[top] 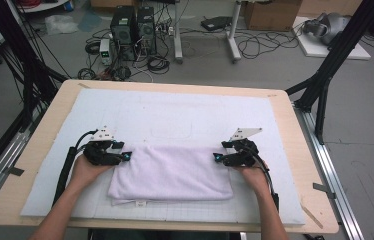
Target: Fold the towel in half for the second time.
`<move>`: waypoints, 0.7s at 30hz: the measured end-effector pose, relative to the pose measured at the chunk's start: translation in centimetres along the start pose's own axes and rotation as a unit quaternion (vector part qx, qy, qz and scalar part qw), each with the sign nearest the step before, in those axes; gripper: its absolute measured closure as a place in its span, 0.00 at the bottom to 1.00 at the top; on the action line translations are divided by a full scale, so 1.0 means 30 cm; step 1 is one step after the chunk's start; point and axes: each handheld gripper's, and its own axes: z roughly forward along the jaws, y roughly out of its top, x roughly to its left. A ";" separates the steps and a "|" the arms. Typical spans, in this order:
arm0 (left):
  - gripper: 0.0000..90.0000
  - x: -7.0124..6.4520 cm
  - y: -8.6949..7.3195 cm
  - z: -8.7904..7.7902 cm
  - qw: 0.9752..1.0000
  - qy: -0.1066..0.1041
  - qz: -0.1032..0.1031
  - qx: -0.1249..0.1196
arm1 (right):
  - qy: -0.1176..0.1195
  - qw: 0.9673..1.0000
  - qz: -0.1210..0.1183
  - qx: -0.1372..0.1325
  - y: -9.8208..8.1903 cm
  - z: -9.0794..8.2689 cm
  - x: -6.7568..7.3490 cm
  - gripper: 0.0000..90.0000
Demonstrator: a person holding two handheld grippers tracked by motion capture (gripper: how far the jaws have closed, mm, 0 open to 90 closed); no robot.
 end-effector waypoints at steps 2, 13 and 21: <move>0.56 0.000 0.001 0.002 1.000 -0.009 0.002 0.006 | 0.005 1.000 0.002 0.007 0.002 0.009 -0.001 0.42; 0.86 -0.013 0.014 0.007 1.000 -0.018 0.016 0.015 | 0.033 0.999 -0.005 0.022 0.007 0.010 0.006 0.80; 0.90 -0.027 0.041 -0.027 0.999 0.022 0.024 -0.004 | 0.027 0.999 -0.017 0.020 0.028 -0.021 0.019 0.90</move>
